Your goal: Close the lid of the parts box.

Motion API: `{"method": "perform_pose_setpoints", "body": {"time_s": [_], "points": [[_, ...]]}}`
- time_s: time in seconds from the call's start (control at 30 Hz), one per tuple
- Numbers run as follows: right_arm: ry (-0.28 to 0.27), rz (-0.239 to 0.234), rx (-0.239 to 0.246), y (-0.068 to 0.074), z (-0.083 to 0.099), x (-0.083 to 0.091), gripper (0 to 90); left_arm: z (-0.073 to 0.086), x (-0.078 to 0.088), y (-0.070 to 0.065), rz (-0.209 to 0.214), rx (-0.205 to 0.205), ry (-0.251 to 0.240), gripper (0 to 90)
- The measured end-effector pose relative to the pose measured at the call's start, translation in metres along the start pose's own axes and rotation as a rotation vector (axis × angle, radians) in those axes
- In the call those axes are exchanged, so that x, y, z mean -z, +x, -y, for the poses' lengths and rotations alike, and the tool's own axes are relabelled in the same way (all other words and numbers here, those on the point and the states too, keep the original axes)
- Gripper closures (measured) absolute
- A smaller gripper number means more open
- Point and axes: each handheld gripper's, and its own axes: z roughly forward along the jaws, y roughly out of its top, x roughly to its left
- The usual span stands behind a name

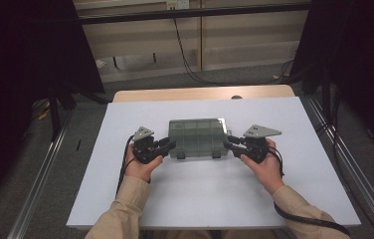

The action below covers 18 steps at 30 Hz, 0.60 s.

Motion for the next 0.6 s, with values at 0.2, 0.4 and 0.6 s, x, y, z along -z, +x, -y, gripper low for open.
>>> {"method": "perform_pose_setpoints", "body": {"time_s": [0.2,0.4,0.6], "points": [[-0.015,-0.008,0.001,0.0,0.001,0.009,57.6,0.001,0.007,-0.001,0.022,-0.016,-0.031,50.2],[-0.027,-0.003,0.006,0.0,0.005,0.017,47.7,0.002,0.016,0.0,0.027,-0.038,-0.079,35.0],[-0.05,-0.002,0.004,-0.002,0.007,0.025,33.7,0.008,0.024,0.002,0.024,-0.048,-0.112,23.5]]}}
